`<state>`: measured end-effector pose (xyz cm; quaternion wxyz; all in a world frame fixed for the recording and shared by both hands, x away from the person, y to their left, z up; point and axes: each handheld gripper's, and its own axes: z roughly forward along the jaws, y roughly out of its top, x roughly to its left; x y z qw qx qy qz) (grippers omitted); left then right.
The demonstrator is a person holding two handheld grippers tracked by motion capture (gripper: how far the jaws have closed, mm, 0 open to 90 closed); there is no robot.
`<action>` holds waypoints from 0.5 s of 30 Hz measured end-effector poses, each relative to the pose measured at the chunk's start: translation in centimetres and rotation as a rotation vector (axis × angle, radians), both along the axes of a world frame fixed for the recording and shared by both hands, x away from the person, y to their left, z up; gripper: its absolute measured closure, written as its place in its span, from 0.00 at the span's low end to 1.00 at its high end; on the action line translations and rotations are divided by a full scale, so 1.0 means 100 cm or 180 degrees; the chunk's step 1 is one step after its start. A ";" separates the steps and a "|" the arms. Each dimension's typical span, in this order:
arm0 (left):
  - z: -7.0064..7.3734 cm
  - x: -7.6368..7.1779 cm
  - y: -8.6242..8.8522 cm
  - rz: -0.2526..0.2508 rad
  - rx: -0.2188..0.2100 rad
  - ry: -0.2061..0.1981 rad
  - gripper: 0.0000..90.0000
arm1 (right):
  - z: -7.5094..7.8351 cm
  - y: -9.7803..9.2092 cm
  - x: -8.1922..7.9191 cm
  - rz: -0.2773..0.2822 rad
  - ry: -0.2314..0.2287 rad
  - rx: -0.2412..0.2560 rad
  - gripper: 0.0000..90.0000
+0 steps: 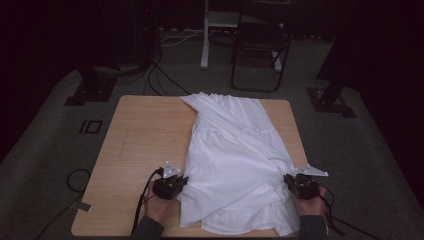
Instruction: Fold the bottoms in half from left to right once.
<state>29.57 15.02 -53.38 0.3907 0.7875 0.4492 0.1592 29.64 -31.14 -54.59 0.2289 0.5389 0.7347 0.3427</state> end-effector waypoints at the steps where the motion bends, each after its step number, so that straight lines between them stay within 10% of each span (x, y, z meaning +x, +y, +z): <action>1: 0.005 -0.002 0.007 0.0048 -0.0014 -0.0035 0.95 | 0.003 -0.004 -0.005 -0.0029 -0.0044 0.0050 0.93; 7: 0.025 -0.016 0.051 0.0433 -0.0004 -0.0115 0.96 | 0.007 -0.024 -0.037 -0.0015 -0.0121 0.0290 0.96; 12: 0.016 -0.021 0.067 0.0597 0.0091 0.0025 0.95 | -0.001 -0.011 -0.054 0.0243 0.0036 0.0245 0.96; 15: 0.011 -0.018 0.073 0.0596 0.0043 0.0037 0.81 | -0.001 -0.004 -0.053 0.0313 0.0050 0.0132 0.78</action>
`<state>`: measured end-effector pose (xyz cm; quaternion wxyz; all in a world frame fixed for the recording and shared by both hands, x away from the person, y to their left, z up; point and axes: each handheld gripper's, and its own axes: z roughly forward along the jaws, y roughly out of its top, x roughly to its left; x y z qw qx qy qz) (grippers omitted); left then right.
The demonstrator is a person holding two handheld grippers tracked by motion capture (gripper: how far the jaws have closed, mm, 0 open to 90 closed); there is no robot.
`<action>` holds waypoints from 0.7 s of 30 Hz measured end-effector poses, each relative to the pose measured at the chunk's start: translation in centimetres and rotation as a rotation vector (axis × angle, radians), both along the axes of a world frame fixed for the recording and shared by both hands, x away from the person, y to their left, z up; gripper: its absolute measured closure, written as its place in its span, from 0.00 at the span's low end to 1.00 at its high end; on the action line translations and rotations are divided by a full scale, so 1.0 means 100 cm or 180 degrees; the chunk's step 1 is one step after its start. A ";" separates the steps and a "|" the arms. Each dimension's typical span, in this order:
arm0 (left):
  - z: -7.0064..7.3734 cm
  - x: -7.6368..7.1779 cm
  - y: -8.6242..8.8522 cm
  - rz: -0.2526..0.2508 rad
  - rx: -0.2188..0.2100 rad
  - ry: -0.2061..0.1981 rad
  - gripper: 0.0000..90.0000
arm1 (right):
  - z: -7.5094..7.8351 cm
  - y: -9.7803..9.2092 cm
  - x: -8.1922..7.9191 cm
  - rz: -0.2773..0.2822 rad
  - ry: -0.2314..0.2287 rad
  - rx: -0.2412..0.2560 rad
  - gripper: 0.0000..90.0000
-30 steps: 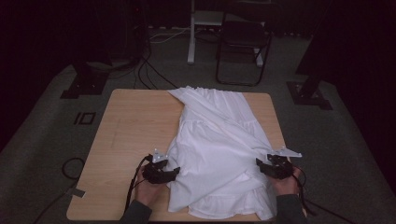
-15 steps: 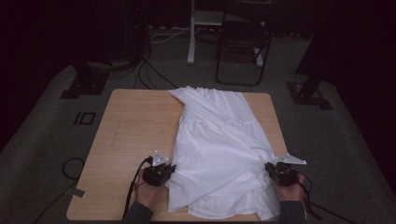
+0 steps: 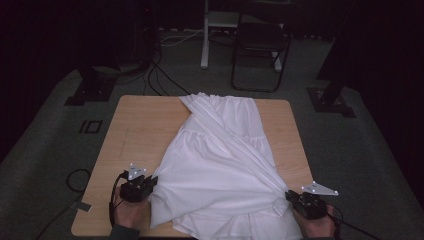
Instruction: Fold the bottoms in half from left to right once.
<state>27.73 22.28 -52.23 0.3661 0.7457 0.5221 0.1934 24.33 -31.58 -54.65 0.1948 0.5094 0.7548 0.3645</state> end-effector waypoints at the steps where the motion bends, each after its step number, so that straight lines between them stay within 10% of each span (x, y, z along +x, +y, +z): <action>1: 0.002 0.000 0.001 -0.0027 -0.0040 -0.0090 0.73 | 0.003 0.000 0.002 -0.0014 -0.0040 0.0017 0.73; 7: 0.024 0.022 0.001 -0.0092 -0.0020 -0.0403 0.52 | 0.024 0.018 0.033 0.0191 -0.0313 0.0132 0.59; 16: 0.003 0.095 -0.019 -0.0137 0.0154 -0.0132 0.44 | 0.025 0.084 0.099 0.0517 -0.0383 0.0038 0.56; 21: -0.012 0.111 -0.029 -0.0173 0.0188 0.0091 0.54 | 0.022 0.112 0.131 0.0547 -0.0327 -0.0101 0.51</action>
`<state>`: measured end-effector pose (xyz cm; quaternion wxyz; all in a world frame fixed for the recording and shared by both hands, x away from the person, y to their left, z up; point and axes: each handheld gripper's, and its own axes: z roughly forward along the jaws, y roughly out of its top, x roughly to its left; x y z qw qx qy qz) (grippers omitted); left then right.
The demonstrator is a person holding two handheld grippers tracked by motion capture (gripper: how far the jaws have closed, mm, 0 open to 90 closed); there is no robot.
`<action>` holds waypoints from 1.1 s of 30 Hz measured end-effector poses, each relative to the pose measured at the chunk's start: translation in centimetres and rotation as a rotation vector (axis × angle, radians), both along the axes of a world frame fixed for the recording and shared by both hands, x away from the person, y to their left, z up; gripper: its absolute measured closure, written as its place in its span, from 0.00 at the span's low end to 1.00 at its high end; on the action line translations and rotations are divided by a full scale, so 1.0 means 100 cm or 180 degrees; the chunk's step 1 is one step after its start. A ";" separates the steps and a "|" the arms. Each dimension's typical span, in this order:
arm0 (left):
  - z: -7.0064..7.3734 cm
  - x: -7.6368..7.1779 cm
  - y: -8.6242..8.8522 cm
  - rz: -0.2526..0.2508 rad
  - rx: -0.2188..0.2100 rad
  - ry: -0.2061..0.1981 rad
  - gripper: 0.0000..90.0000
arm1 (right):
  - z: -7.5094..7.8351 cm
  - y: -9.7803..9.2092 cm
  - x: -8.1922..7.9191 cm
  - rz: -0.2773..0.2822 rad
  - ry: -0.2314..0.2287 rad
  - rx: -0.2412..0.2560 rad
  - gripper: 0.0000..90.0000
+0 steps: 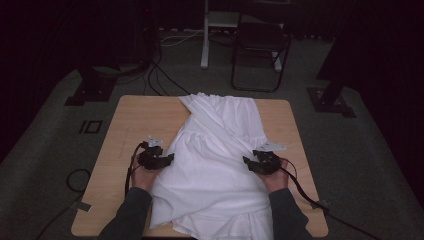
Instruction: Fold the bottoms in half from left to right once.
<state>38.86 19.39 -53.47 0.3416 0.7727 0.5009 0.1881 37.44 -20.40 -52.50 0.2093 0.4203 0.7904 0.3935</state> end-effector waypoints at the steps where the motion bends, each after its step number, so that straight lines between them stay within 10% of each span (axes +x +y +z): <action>1: -0.002 0.001 -0.001 0.0000 0.0030 0.0032 0.59 | -0.001 0.006 0.006 0.0010 0.0000 -0.0056 0.50; 6: -0.007 0.002 -0.003 -0.0103 0.0118 0.0104 0.95 | -0.013 0.028 0.033 0.0070 0.0118 -0.0331 0.46; 9: -0.008 -0.001 0.001 -0.0106 0.0155 0.0112 1.00 | -0.018 0.029 0.042 -0.0035 0.0183 -0.0443 0.79; 12: -0.011 -0.006 0.013 -0.0051 0.0123 0.0106 1.00 | -0.009 0.009 0.050 -0.0338 0.0120 -0.0276 0.97; 19: -0.014 -0.032 0.045 0.0040 -0.0173 0.0057 1.00 | 0.006 -0.060 0.064 -0.0966 0.0112 -0.0067 0.98; 26: -0.016 -0.048 0.049 0.0066 -0.0145 0.0092 1.00 | -0.031 -0.056 0.052 -0.0849 0.0378 -0.0177 0.97; 33: -0.018 -0.077 0.055 0.0008 -0.0156 0.0195 1.00 | -0.032 -0.061 0.010 -0.0677 0.0430 -0.0182 0.97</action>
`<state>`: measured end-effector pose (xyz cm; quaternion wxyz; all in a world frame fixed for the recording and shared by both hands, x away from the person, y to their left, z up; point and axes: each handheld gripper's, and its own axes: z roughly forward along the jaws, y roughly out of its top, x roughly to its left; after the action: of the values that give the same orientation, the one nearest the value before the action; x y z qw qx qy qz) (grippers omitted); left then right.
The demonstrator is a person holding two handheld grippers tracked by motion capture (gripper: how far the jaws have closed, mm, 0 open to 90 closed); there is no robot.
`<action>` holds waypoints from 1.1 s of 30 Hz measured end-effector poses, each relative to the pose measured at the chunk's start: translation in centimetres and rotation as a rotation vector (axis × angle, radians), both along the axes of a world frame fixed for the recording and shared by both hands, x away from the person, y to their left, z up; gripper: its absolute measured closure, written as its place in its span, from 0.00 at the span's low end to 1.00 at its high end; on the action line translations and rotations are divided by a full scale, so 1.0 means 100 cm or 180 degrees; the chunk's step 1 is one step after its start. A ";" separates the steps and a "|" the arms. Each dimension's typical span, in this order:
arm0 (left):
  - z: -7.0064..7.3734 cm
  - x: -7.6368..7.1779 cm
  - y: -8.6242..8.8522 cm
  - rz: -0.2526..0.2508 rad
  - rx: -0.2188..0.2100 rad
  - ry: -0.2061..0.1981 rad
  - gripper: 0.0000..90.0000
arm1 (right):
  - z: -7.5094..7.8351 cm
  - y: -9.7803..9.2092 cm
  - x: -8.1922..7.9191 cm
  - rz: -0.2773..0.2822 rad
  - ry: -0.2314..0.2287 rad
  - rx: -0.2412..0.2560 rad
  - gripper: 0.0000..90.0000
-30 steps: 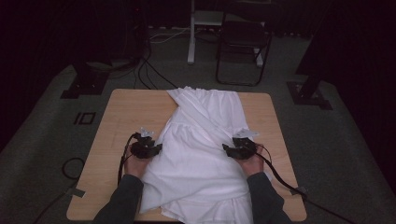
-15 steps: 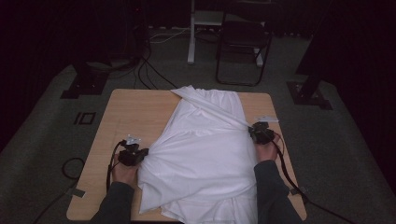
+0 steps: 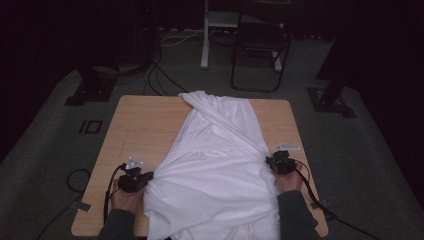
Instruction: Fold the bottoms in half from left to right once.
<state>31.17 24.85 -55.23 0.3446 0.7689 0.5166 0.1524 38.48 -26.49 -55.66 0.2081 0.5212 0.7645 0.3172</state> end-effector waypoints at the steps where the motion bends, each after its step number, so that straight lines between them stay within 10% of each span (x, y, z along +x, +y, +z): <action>1: 0.001 -0.006 0.000 -0.0016 0.0015 0.0000 1.00 | 0.000 -0.001 -0.007 0.0014 0.0016 0.0017 0.97; 8: 0.000 -0.039 -0.003 -0.0111 0.0087 0.0046 1.00 | -0.002 -0.007 -0.049 0.0089 0.0072 0.0081 0.98; 11: 0.002 -0.042 -0.003 -0.0145 0.0108 -0.0021 0.92 | -0.001 -0.007 -0.053 0.0142 0.0086 0.0072 0.95; 12: 0.007 -0.039 -0.001 -0.0106 0.0108 -0.0222 0.92 | 0.000 -0.007 -0.053 0.0183 0.0092 0.0084 0.88; 13: 0.011 -0.037 0.000 -0.0085 0.0079 -0.0284 0.74 | 0.005 -0.007 -0.051 0.0294 -0.0015 0.0123 0.68; 16: 0.025 -0.020 0.000 -0.0063 0.0057 -0.0479 0.62 | 0.021 -0.002 -0.041 0.0346 -0.0206 0.0161 0.52; 26: 0.022 0.050 -0.046 -0.0245 0.0131 -0.0388 0.53 | 0.041 0.060 0.038 0.0715 -0.0272 0.0032 0.44; 30: 0.007 0.061 -0.066 -0.0315 0.0264 -0.0274 0.52 | 0.033 0.082 0.062 0.0840 -0.0152 -0.0070 0.47; 33: 0.000 0.061 -0.068 -0.0269 0.0189 -0.0256 0.52 | 0.022 0.085 0.072 0.0887 0.0046 -0.0158 0.81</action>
<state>37.31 18.07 -55.18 0.3483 0.7932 0.4646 0.1838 45.71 -18.00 -53.50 0.1694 0.4069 0.8386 0.3202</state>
